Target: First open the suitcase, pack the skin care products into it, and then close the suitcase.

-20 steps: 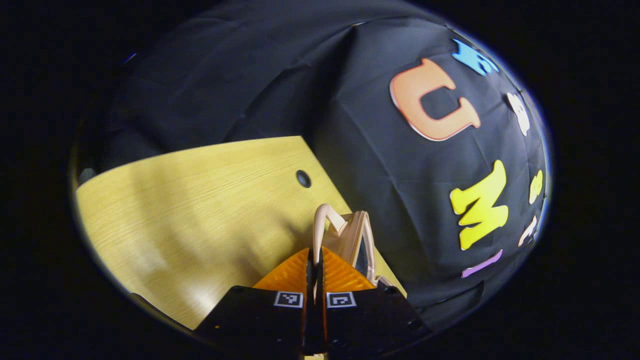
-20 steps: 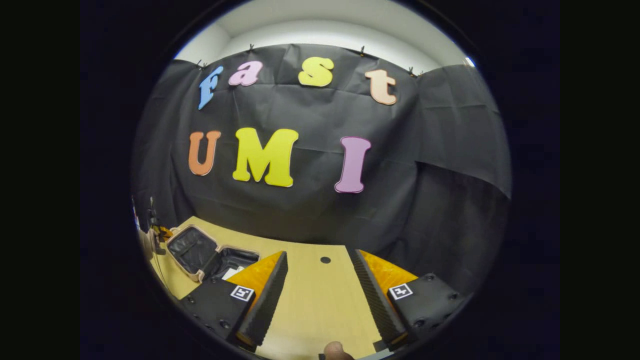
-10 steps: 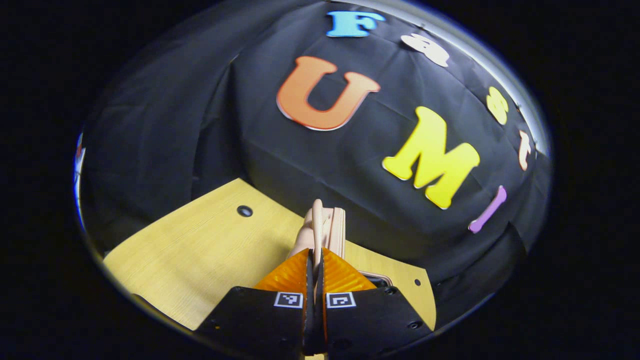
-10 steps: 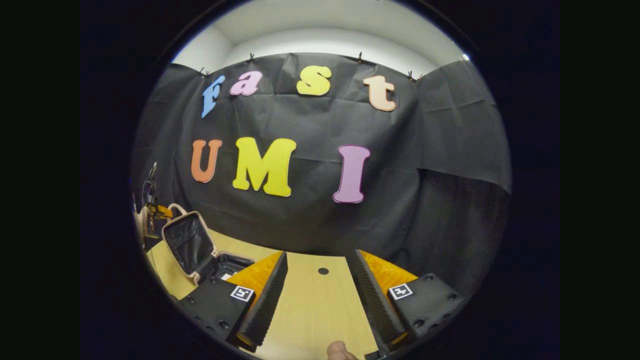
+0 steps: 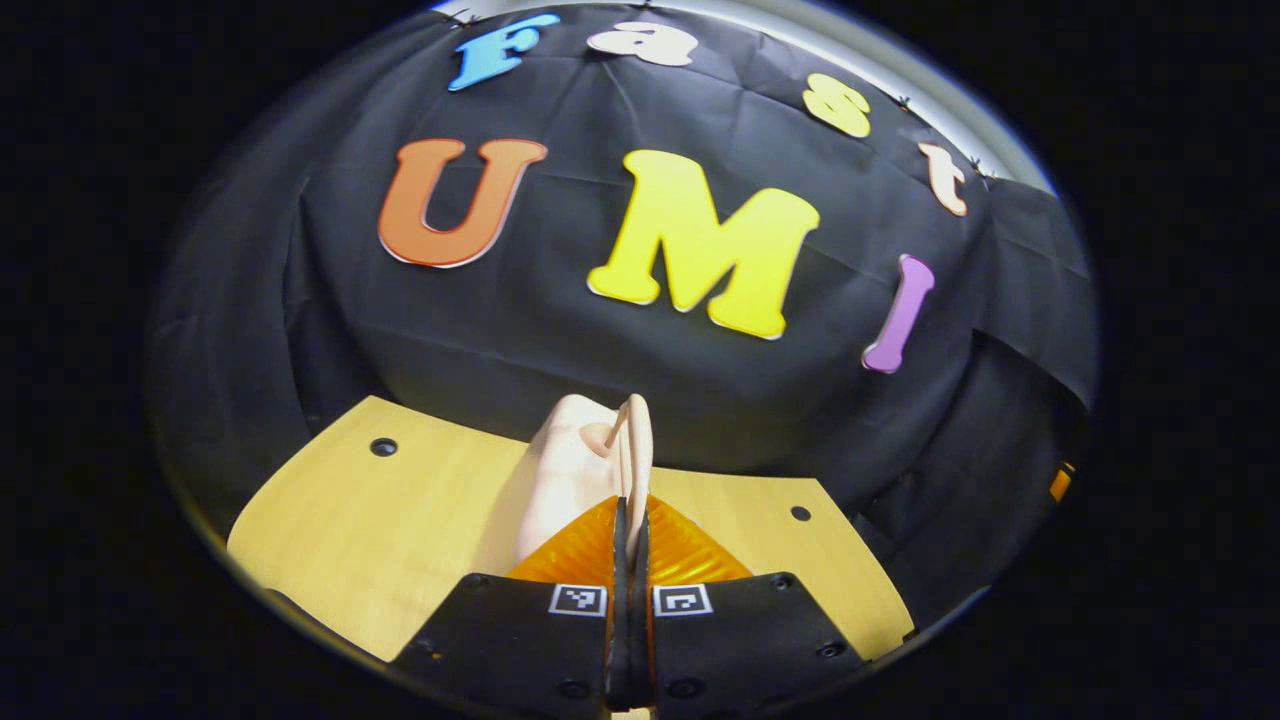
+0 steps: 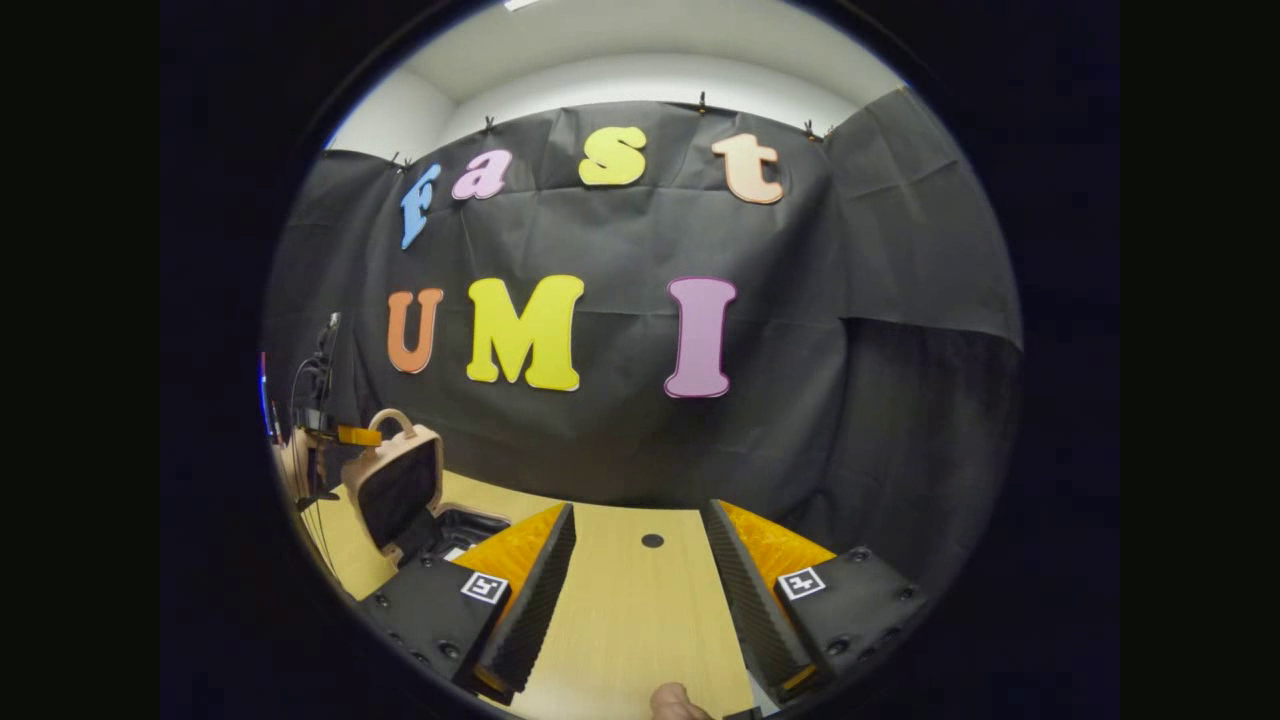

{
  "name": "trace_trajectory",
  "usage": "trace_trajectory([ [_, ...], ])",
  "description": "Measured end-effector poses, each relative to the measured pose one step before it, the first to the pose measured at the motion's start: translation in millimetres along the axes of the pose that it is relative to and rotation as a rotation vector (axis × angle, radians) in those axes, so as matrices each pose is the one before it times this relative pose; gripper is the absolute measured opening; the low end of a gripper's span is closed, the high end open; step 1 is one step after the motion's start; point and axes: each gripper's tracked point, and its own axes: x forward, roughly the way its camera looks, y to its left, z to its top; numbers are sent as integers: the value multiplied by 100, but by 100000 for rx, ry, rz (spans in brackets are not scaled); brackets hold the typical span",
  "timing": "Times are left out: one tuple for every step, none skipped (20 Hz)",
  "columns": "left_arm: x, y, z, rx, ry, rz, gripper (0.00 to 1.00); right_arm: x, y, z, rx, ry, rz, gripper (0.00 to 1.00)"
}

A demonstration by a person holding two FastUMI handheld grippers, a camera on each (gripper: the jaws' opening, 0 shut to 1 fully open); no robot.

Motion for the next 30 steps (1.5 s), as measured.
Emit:
trace_trajectory([
  [443, -1869, -1125, 1012, 1596, -1490, 3, 34, -237, -196, -42, 189, 723, 79],
  [601, -1900, -983, 1200, 2122, -1443, 3, -25, -270, -176, -64, 369, 906, 79],
  [773, -1315, -982, 1320, 1928, -1012, 3, -28, -203, -271, -117, 678, 839, 79],
  [642, -1227, -1079, 1941, 2500, -961, 3, -9, -272, -333, -31, 579, 462, 79],
  [540, -1244, -1106, 2744, 2673, -436, 3, 58, -331, -379, 315, 679, 465, 79],
  [594, -1332, -972, 3792, 2632, -680, 3, 53, -270, -331, 524, 875, 305, 79],
  [744, -1351, -914, 4038, 3159, -549, 3, -14, -356, -447, 602, 752, 84, 79],
  [1043, -1232, -987, 4130, 3604, -306, 3, -43, -488, -490, 743, 823, 111, 79],
  [930, -733, -1062, 3092, 2845, -313, 4, -86, -422, -437, 492, 745, -72, 79],
  [807, -536, -987, 1758, 2667, -235, 3, 125, -407, -311, 363, 667, -474, 79],
  [583, -316, -924, 230, 2206, 200, 3, 104, -312, -363, 378, 774, -138, 79],
  [657, -151, -705, -615, 1927, 1498, 3, 21, -488, -525, 483, 979, -652, 79],
  [1052, -483, -683, -549, 1926, 1166, 3, -60, -523, -618, 574, 1121, -401, 79],
  [574, -425, -601, 311, 1886, 732, 3, -34, -319, -535, 709, 1307, -307, 79],
  [615, -644, -512, 1006, 1534, 1401, 3, -20, -402, -588, 806, 1258, -671, 79],
  [694, -379, -424, 1737, 1181, 1818, 3, -13, -340, -384, 1180, 862, -77, 79],
  [807, -34, -309, 2141, 1236, 1929, 4, -66, -244, -367, 1013, 924, -361, 79],
  [569, -214, -452, 1658, 1523, 1429, 4, 3, -291, -390, 569, 1061, -630, 79],
  [358, -260, -708, 1036, 1651, 946, 4, -39, -271, -475, 371, 935, -551, 79],
  [510, -157, -386, 487, 1267, 1307, 4, -59, -220, -290, 277, 971, -695, 79],
  [263, -392, -710, 157, 1663, 1149, 12, -43, -270, -347, 387, 717, -813, 77],
  [225, -301, -650, -13, 1728, -144, 6, -70, -193, -190, 468, 751, -632, 79],
  [267, -252, -541, -274, 1086, 579, 7, -74, 6, -227, 385, 608, -580, 79],
  [-56, -139, -59, 861, 182, 602, 9, 28, 29, -198, 285, 681, -470, 77],
  [78, -173, 265, 1176, -769, 110, 13, -39, 98, -156, 112, 549, -336, 79],
  [-31, -331, 22, 367, 526, -1087, 22, -29, 151, -101, 44, 377, -281, 79],
  [-226, -196, 37, -989, -288, -311, 27, -45, 193, -43, 59, 381, -445, 77],
  [-556, 31, 312, -2648, -168, 983, 48, 24, 366, 88, -7, 155, 116, 79],
  [-890, 3, 579, -2933, -1898, -66, 53, -54, 320, 181, -306, -383, -397, 77],
  [-1292, 335, 1159, -1474, -3690, 492, 53, 31, 367, 441, -449, -929, -305, 79],
])
